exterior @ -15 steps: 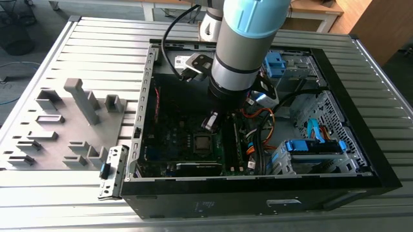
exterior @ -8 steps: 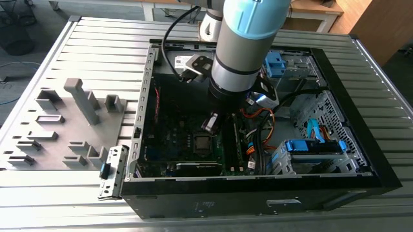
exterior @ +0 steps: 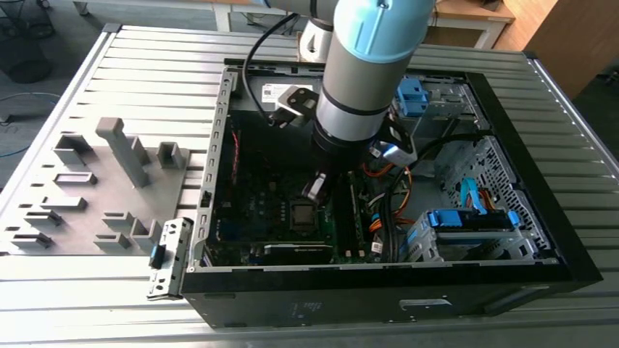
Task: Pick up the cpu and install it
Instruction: 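Install the first cpu locking lever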
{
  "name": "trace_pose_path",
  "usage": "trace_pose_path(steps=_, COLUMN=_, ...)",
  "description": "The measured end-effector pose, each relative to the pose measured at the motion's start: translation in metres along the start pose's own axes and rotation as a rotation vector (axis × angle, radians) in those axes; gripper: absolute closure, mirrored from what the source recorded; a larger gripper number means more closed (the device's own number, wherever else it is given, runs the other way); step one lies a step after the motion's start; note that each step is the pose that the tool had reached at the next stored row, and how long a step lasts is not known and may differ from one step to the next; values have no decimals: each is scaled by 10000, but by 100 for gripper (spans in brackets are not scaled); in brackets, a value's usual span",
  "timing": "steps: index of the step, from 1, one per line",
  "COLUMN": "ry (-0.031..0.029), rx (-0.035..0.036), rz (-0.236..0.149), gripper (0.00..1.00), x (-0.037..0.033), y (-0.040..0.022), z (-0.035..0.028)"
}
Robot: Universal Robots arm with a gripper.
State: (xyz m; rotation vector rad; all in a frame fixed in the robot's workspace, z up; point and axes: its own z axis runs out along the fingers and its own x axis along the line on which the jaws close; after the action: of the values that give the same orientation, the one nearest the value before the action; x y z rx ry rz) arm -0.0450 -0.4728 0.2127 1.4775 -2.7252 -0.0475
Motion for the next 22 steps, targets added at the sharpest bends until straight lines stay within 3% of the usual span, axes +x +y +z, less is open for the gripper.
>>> trace_pose_path(steps=4, ry=77, rx=49, rz=-9, gripper=90, x=1, y=0, z=17)
trace_pose_path(steps=22, ry=76, rx=49, rz=-27, gripper=90, x=24, y=-13, z=19)
